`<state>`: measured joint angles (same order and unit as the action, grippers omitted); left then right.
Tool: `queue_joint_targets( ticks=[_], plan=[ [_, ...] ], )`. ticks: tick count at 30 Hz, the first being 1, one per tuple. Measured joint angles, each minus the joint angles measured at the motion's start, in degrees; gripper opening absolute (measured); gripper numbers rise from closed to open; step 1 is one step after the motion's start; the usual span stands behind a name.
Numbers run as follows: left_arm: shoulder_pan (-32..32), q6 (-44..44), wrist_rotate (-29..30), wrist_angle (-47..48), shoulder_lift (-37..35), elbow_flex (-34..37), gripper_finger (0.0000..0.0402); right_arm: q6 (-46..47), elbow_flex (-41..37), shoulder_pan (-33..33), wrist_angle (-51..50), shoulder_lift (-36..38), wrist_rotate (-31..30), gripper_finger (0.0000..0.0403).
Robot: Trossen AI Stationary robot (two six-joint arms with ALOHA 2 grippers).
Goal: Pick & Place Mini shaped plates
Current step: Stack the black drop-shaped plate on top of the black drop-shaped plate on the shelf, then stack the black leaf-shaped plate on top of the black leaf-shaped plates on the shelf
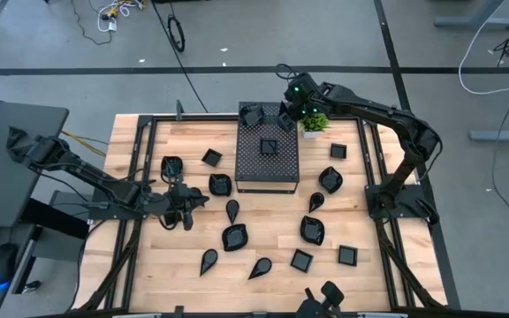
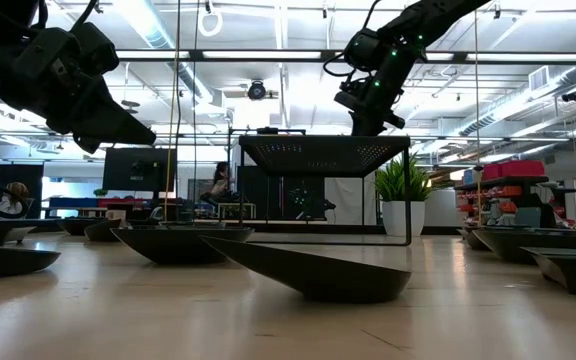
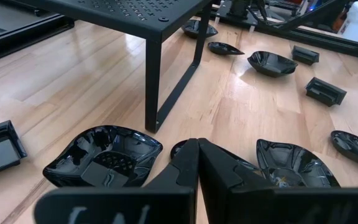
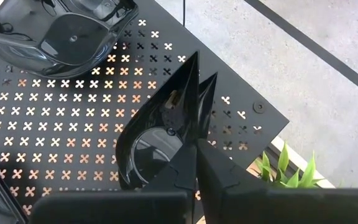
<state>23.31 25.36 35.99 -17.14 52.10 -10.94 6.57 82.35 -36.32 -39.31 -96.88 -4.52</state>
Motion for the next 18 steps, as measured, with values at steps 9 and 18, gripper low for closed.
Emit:
queue_joint_targets(
  ticks=[9,18],
  plan=[
    [0.01,-0.02,0.00,0.00,0.02,0.00,0.0016,0.30,0.00,0.00,-0.07,0.02,0.01,0.0051],
    [0.00,-0.02,0.00,0.00,0.02,0.00,0.0016,0.43,0.00,0.01,0.05,0.05,0.06,0.0091]
  ],
)
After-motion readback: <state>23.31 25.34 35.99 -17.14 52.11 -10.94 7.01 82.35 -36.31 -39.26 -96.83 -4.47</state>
